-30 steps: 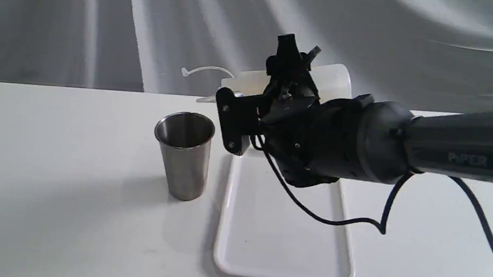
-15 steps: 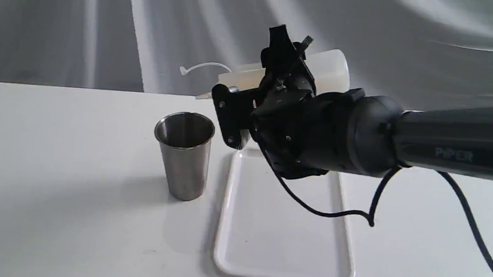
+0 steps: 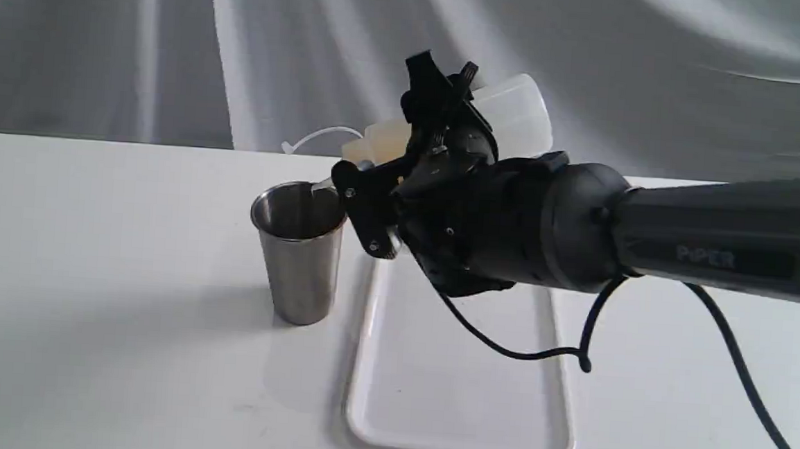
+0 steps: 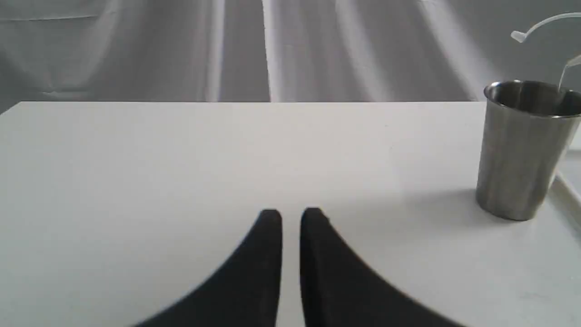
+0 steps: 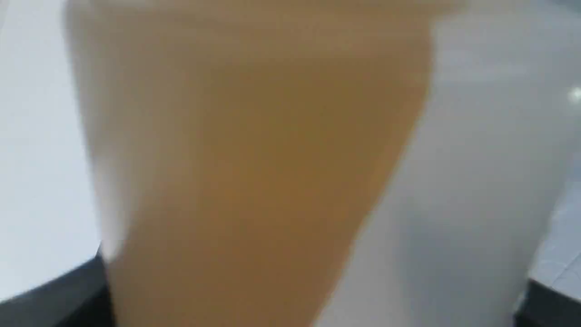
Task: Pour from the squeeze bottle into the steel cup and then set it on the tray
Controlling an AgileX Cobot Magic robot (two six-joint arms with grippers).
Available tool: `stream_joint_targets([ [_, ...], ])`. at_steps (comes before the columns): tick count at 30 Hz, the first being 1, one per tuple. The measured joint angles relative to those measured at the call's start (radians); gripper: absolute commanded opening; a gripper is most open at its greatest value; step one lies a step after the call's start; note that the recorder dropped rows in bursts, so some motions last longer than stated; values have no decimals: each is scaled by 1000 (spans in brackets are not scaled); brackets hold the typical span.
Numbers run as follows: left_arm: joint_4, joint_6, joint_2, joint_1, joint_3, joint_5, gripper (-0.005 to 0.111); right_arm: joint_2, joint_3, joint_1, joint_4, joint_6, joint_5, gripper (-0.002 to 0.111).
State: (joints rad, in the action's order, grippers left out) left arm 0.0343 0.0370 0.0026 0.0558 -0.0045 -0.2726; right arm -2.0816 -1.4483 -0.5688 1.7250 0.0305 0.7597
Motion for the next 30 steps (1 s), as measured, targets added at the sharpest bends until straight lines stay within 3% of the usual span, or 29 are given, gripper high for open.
stream_joint_targets([
  [30, 0, 0, 0, 0, 0, 0, 8, 0, 0, 0, 0, -54, 12, 0],
])
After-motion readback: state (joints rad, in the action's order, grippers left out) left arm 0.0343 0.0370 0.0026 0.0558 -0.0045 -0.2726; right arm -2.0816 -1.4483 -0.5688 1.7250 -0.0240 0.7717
